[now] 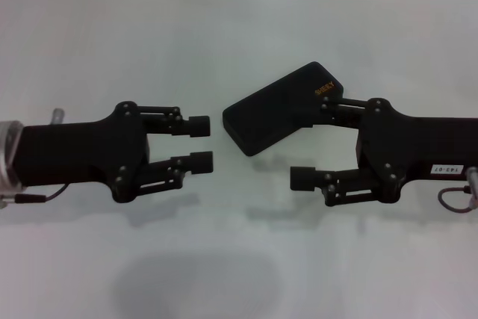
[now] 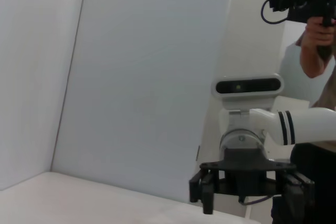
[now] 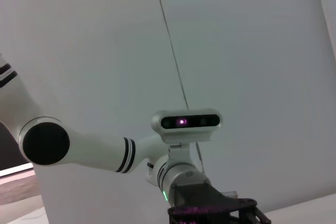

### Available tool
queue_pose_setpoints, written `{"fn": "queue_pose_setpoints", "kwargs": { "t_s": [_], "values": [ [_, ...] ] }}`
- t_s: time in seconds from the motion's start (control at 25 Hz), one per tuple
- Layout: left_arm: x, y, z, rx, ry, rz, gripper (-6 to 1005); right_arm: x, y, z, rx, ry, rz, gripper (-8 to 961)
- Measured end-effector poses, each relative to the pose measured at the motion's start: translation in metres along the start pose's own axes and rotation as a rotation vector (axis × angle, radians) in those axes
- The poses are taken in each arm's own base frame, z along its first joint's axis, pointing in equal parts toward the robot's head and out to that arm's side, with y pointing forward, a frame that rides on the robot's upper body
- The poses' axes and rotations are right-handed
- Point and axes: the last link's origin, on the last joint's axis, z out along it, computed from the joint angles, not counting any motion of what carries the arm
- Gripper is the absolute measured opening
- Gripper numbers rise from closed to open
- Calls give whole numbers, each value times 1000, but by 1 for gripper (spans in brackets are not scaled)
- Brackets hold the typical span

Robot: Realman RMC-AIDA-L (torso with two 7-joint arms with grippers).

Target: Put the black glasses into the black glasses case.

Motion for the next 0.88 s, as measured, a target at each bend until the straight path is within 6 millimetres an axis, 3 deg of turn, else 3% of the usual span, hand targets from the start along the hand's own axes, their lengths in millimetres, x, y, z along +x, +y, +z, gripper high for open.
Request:
{"fn": "queue_pose_setpoints", "kwargs": {
  "t_s": [0.32, 0.88],
  "values": [
    [4, 5, -18, 48, 64, 27, 489, 4, 0, -1, 1, 0, 19, 886],
    [1, 7, -17, 38, 51, 17, 635, 2, 0, -2, 1, -9, 19, 886]
  ]
}}
